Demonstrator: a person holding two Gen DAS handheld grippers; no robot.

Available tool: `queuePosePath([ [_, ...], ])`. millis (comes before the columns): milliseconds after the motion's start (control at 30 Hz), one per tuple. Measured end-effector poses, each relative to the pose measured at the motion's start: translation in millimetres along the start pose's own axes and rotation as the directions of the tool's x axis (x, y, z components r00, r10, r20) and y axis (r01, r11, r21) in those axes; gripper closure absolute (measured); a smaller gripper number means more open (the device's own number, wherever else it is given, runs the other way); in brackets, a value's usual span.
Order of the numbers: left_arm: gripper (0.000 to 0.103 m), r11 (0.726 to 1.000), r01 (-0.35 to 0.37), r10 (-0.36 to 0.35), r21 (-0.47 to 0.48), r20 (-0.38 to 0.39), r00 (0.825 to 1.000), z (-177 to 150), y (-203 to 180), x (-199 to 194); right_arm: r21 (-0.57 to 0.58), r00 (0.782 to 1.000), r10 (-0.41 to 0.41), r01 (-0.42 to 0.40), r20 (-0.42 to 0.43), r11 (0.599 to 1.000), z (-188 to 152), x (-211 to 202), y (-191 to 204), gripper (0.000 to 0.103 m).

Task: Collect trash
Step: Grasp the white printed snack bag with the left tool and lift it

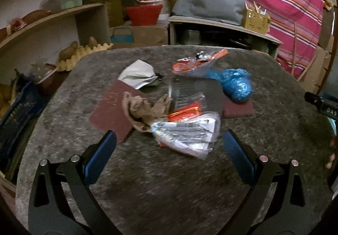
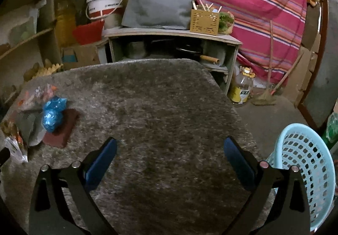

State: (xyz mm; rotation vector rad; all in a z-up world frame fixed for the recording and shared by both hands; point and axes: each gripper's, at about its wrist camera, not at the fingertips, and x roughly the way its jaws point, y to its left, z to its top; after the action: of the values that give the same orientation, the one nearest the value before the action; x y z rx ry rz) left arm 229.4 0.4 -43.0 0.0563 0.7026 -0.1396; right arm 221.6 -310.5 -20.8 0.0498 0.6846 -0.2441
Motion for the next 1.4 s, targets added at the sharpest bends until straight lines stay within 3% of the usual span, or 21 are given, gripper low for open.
queuePosePath([
  [300, 0.006, 1.000, -0.002, 0.002, 0.010, -0.034, 0.999, 10.5, -0.5, 24.9, -0.012, 0.998, 0.019, -0.020, -0.059, 1.000, -1.4, 11.0, 13.1, 0.004],
  [367, 0.014, 1.000, 0.014, -0.014, 0.006, -0.036, 0.999, 12.0, -0.4, 24.6, -0.008, 0.998, 0.024, -0.024, -0.063, 1.000, -1.9, 12.3, 15.7, 0.004],
  [433, 0.031, 0.999, 0.042, -0.042, 0.006, -0.042, 0.998, 12.0, -1.0, 23.8, -0.014, 0.997, 0.026, -0.027, -0.069, 1.000, -2.7, 14.0, 19.6, 0.004],
  [600, 0.046, 0.998, 0.040, -0.039, 0.042, -0.037, 0.999, 8.1, -6.6, 20.3, -0.043, 0.997, 0.033, -0.037, -0.075, 0.998, -4.0, 14.6, 31.8, 0.004],
  [967, 0.051, 0.998, 0.052, -0.052, 0.018, -0.006, 0.999, 6.8, 8.7, -9.4, -0.049, 0.996, 0.068, -0.071, -0.058, 0.996, 2.1, 7.9, 47.1, 0.004],
  [1000, 0.054, 0.999, 0.052, -0.052, 0.013, 0.005, 0.999, 7.2, 11.7, -14.3, -0.052, 0.996, 0.070, -0.073, -0.056, 0.996, 2.5, 7.1, 48.9, 0.004],
  [1100, 0.092, 0.998, 0.059, -0.059, -0.011, 0.015, 0.998, 9.4, 24.3, -24.4, -0.062, 0.996, 0.074, -0.077, -0.052, 0.995, 3.1, 6.0, 55.3, 0.004],
  [1400, 0.103, 0.998, 0.021, -0.019, -0.065, 0.026, 0.999, 10.3, 63.1, -30.6, -0.082, 0.995, 0.084, -0.089, -0.055, 0.993, 4.5, 7.8, 71.2, 0.004],
])
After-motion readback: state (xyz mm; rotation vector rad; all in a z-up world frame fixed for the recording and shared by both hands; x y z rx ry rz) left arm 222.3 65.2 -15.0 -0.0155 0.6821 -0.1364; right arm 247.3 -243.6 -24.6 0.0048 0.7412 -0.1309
